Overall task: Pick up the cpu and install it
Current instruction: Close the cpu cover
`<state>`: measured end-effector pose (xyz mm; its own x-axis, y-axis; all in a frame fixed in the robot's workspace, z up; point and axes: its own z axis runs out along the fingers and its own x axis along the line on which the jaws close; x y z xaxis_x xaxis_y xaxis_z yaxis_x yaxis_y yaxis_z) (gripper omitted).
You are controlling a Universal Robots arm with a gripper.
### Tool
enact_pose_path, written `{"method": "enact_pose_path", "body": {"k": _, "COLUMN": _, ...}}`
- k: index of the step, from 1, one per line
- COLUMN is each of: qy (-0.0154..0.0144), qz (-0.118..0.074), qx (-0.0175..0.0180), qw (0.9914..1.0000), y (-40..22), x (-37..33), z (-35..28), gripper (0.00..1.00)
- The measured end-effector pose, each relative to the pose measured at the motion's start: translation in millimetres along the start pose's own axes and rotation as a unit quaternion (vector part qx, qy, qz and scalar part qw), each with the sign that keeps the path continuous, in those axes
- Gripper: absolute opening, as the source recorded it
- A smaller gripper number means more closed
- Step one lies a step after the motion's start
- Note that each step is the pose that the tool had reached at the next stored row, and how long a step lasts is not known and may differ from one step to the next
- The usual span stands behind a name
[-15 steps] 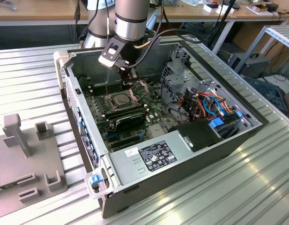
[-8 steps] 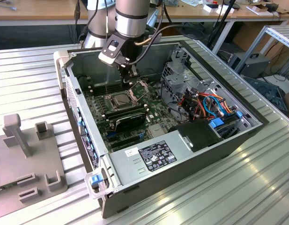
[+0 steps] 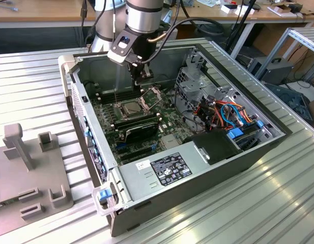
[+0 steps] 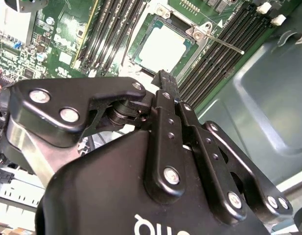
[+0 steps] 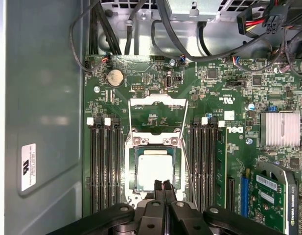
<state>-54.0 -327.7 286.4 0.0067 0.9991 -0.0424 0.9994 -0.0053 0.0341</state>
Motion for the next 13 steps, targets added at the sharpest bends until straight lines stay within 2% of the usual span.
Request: {"method": "enact_pose_path", "body": {"k": 13, "qy": -0.0001, "qz": 0.000, "qx": 0.0001, "qw": 1.00000, "y": 1.7, "x": -0.1, "z": -1.6, "gripper": 0.11}}
